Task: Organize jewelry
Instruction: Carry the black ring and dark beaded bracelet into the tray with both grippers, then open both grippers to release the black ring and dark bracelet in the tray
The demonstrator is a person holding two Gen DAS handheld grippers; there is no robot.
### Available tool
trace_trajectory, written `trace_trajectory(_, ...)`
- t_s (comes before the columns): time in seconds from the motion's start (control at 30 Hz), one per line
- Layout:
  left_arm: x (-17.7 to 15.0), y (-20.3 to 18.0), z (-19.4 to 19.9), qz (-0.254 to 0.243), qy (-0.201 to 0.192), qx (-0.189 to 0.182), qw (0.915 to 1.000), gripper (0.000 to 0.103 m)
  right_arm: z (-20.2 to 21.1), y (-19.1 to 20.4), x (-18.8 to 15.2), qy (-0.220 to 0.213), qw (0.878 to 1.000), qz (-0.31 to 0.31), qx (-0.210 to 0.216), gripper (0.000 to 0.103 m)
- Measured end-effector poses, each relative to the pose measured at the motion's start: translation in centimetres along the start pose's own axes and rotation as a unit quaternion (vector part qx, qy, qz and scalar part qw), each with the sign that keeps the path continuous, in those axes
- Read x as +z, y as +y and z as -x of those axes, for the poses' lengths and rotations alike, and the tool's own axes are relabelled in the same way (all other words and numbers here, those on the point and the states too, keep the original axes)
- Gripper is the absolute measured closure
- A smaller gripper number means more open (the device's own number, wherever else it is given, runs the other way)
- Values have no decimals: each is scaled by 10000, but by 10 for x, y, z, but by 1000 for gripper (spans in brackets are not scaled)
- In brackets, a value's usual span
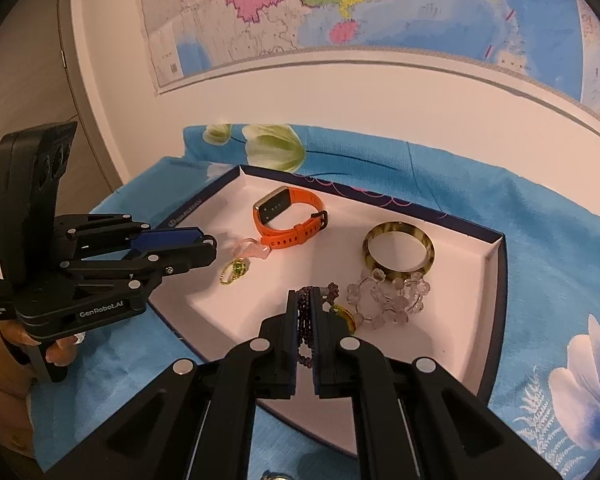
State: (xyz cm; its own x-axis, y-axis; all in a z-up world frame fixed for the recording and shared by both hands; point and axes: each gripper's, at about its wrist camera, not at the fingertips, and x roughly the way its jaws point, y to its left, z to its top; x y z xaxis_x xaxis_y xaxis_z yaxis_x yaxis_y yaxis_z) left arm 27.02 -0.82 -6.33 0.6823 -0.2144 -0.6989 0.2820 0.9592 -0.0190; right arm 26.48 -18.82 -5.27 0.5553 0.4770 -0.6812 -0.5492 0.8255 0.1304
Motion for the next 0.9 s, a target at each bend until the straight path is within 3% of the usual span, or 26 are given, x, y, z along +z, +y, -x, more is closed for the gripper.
trace_trajectory(0.53, -1, -11, -31, -97, 390, 141, 9991, 80, -16, -15, -10, 283, 9993, -115, -229, 97)
trace_trajectory(0.77, 0, -11, -18, -61, 167, 214, 9996, 59, -7, -23, -12, 163, 9988, -334, -316, 90)
trace_trajectory(0.83, 0, -9, -9, -38, 49, 238, 9997, 57, -1, -25, -12, 88, 9986, -398, -351, 83)
trace_trajectory(0.9, -1, -8, 3, -29, -87, 221, 9997, 55, 8, -26, -14, 11, 9984, -464, -333, 82)
